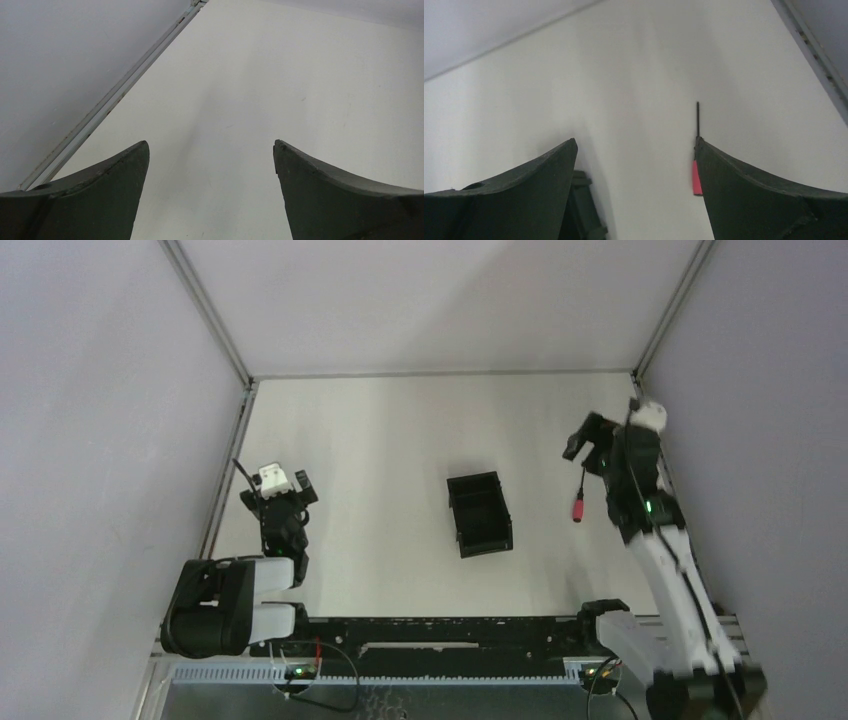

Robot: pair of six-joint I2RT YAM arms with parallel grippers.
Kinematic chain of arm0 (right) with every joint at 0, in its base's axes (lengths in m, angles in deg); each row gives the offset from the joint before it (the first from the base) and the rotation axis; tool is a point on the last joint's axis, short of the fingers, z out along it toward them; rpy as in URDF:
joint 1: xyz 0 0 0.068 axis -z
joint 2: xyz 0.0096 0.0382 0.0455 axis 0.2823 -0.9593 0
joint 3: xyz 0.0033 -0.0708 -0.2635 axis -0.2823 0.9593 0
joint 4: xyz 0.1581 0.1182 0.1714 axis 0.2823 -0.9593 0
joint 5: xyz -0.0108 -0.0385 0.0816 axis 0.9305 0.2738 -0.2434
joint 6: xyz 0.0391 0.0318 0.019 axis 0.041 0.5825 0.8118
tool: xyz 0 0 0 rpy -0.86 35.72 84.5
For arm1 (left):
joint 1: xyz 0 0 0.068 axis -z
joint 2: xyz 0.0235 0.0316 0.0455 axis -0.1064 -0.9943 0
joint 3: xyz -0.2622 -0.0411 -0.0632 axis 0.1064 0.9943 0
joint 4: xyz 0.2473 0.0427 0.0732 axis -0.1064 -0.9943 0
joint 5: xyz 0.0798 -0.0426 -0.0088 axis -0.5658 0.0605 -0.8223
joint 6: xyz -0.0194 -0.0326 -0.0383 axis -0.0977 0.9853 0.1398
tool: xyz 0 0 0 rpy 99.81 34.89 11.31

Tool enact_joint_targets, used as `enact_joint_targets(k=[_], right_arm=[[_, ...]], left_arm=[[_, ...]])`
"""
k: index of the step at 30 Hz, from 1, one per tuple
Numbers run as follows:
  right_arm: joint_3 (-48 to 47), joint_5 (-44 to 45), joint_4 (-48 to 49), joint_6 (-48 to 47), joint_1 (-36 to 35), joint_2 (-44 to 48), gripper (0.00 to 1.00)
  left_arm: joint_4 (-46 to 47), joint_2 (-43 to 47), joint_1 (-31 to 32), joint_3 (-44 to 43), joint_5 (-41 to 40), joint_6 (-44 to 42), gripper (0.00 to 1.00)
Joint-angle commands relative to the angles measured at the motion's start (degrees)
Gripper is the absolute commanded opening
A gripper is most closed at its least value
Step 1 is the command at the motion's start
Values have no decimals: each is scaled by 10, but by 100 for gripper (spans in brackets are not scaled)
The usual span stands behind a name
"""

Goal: Put the screwdriver in the bin

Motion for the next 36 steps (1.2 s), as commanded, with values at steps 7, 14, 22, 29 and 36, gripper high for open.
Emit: enact_joint_targets(k=[7,14,22,29,36], right_arm=[[-156,19,-160,-41,52,-409,80],[-152,21,-138,-47,71,-525,71],[-142,-2,-114,-66,81,-586,24],[-190,46,-229,-80,41,-481,0],[-344,114,-474,-28,-37,-404,0]], left_arm=[[8,6,-5,-30,4,3,98],[8,6,-5,-30,4,2,98],[8,5,-5,-30,3,2,98],[8,5,-5,-30,4,3,98],[8,6,-5,-29,4,2,98]])
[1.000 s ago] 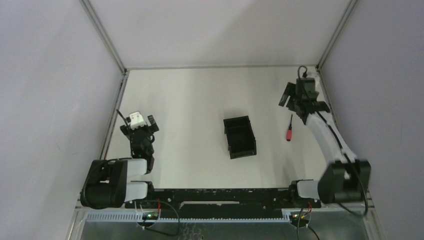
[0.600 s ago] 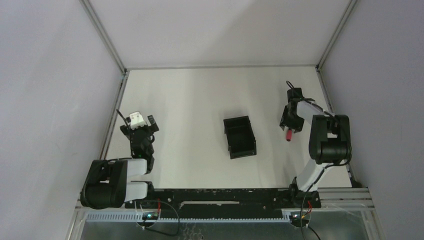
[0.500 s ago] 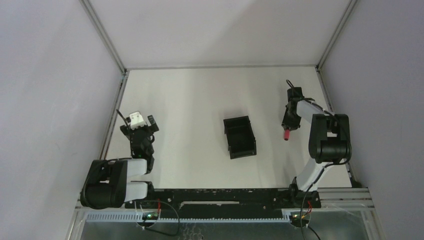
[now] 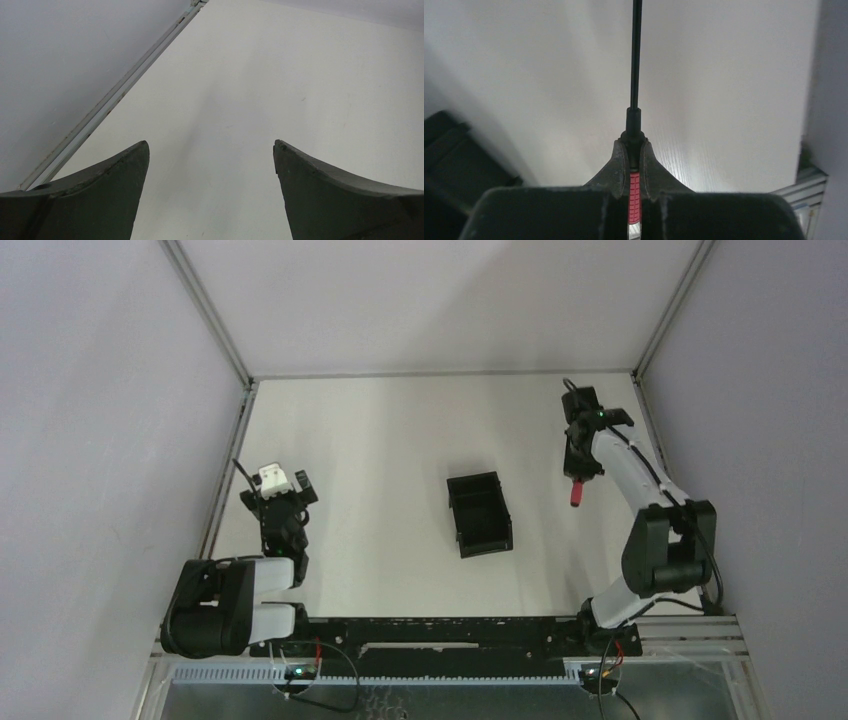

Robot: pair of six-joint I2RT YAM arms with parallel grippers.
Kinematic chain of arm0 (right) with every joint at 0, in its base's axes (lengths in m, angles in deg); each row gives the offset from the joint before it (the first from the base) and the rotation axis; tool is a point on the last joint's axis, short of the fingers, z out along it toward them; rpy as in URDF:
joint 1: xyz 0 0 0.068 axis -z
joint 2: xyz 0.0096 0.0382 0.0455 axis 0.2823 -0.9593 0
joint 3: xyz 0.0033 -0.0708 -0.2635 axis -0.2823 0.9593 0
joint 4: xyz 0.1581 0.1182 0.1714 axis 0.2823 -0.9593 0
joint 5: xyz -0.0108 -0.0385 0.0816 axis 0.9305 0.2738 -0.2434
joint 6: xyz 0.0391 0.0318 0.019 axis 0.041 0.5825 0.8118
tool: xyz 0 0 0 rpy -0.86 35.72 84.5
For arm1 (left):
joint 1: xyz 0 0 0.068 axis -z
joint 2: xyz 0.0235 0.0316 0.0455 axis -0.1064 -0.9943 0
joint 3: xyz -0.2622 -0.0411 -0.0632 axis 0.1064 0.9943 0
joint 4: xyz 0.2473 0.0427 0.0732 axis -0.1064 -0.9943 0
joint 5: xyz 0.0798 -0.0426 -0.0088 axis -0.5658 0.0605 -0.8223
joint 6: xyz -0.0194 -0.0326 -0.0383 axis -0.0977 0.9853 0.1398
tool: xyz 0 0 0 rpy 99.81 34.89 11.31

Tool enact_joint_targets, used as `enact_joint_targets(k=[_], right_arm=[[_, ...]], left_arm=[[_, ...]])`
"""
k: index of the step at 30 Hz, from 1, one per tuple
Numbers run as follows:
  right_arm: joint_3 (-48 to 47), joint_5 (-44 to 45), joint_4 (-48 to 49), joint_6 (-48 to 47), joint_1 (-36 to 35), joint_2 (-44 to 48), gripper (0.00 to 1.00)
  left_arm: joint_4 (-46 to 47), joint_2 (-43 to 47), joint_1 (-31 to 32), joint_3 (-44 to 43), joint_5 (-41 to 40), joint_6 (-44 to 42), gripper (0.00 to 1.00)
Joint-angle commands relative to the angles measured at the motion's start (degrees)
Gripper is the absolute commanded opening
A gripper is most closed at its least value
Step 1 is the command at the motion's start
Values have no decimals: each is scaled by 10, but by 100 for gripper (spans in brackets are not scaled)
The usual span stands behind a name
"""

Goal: Put the screwdriver in the bin

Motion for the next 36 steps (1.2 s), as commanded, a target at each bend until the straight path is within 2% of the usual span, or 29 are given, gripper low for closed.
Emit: enact_joint_targets(k=[1,3,6,8,13,16,23,36], right_arm=[[-113,69,-174,42,-54,73,0],[-142,62,-193,50,-87,96,0],[-161,25,-164,52,-151,133,0],[-153,5,-98,48,-200,160,0],[-45,-81,119,-32,-335,230,0],[8,-102,186,-93,-379,232,0],[75,-65,244,-172,-407,149,0],[166,-12,305,-183,-406,37,0]], left_arm=[[8,5,-5,-30,4,2,98],[8,5,-5,-29,4,2,98],[7,5,-5,-30,4,2,98],[8,5,-5,-30,4,2,98],[8,5,-5,-29,4,2,98],[7,5,-5,-29,4,2,98],[8,5,-5,-29,4,2,98],[8,6,-5,-30,4,2,98]])
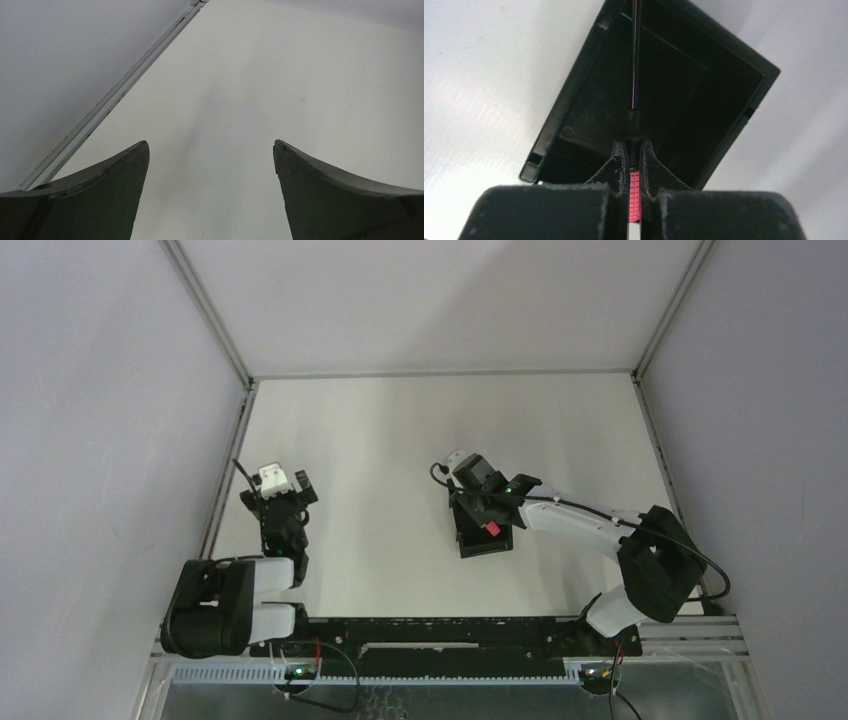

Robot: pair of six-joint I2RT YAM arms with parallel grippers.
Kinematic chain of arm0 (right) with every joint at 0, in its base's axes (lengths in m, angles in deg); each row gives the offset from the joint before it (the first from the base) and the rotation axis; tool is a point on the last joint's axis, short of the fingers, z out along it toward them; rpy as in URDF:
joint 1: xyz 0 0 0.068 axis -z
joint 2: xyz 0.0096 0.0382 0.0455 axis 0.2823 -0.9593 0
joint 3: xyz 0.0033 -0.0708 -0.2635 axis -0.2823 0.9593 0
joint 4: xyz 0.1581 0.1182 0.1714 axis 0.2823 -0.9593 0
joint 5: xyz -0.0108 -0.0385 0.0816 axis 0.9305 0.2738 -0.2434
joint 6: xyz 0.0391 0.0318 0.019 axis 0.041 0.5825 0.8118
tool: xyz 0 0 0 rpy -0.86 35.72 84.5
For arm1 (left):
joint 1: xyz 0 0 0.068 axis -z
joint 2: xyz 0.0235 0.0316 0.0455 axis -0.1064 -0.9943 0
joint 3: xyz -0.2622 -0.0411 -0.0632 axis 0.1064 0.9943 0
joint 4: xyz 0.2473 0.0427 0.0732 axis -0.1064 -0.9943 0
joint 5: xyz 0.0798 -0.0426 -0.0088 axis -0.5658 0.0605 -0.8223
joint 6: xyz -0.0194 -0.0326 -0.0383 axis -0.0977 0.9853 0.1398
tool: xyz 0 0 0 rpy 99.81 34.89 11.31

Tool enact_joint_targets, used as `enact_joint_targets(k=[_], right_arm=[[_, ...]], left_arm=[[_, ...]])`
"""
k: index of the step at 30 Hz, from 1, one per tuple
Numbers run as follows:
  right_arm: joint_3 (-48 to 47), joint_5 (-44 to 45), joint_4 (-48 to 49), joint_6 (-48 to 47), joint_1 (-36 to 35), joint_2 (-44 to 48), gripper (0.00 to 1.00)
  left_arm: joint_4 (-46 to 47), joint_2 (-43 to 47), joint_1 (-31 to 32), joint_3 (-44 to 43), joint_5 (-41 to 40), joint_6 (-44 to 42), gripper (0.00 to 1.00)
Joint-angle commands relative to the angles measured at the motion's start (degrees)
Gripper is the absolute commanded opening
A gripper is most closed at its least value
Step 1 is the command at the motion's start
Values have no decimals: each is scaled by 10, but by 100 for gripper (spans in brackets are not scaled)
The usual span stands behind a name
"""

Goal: Put the screwdriver in the bin

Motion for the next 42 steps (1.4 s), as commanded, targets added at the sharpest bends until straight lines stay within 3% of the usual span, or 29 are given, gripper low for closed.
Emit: enact_joint_targets(k=[1,4,9,17,19,21,22,27,37,42], right_arm=[[12,27,48,-7,-3,-14,0],[13,33,48,1,-3,-28,9],[13,42,41,14,-4,-15,39],[10,53,37,32,-4,117,50],[11,52,42,37,8,155,63],[11,46,49,48,30,192,96],[14,38,55,56,43,210,99],[68,-32,129,90,129,315,100],[289,-2,256,197,291,503,100],[398,35,301,230,331,590,100]], left_arm=[[8,5,-5,-29,4,2,98],[8,5,-5,-29,4,2,98],[8,5,-5,-29,4,2,98],[8,5,-5,-30,4,2,98],[8,5,-5,-29,4,2,98],[8,5,-5,-30,4,3,98],[8,5,-5,-30,4,2,98],[8,6,-5,-30,4,3,98],[8,5,-5,-30,4,2,98],[8,6,-5,-29,4,2,98]])
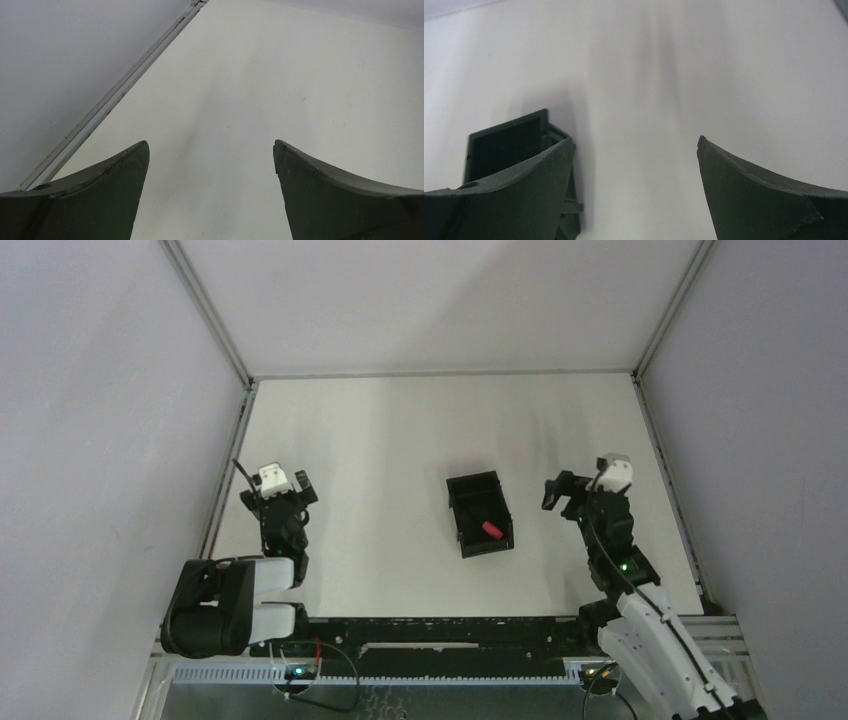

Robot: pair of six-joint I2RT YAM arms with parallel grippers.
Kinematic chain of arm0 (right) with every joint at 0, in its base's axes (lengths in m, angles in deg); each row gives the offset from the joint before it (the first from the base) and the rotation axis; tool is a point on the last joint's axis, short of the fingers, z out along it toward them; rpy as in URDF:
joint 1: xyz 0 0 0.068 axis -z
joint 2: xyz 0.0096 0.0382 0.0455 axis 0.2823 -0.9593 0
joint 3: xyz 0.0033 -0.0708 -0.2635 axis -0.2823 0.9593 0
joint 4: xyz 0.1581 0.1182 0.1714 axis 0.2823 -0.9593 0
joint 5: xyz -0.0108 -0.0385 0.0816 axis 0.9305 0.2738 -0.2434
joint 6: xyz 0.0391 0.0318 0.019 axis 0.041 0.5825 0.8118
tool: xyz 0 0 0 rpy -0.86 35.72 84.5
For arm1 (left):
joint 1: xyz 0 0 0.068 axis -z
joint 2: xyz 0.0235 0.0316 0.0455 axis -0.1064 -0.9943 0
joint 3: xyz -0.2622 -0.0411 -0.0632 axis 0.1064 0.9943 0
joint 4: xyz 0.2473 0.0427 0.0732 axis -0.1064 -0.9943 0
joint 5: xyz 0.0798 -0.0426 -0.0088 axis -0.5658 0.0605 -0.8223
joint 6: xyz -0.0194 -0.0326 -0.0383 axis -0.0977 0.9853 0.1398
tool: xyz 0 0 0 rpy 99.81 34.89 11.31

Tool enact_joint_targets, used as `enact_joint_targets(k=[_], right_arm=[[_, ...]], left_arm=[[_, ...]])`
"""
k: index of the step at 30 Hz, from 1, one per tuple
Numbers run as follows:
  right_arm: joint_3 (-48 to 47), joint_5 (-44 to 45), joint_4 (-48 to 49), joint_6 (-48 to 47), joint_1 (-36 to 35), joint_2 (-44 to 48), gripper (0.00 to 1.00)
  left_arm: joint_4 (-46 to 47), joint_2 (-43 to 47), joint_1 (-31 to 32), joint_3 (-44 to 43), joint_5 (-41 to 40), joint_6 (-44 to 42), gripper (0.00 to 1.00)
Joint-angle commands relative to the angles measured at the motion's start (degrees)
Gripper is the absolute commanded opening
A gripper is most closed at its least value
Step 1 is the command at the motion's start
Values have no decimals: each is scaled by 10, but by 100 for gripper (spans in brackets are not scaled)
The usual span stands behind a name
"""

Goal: Put the screwdriver in the bin

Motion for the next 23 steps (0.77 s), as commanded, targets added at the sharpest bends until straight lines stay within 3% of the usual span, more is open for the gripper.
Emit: enact_joint_targets(k=[1,9,23], right_arm=[[76,34,80,57,20,65,100],[111,27,79,63,26,131,100],[107,21,83,62,27,118,100]], left_arm=[[7,5,-5,-30,4,2,98],[8,5,-5,-30,4,2,98],[5,3,-5,-31,9,4,98]])
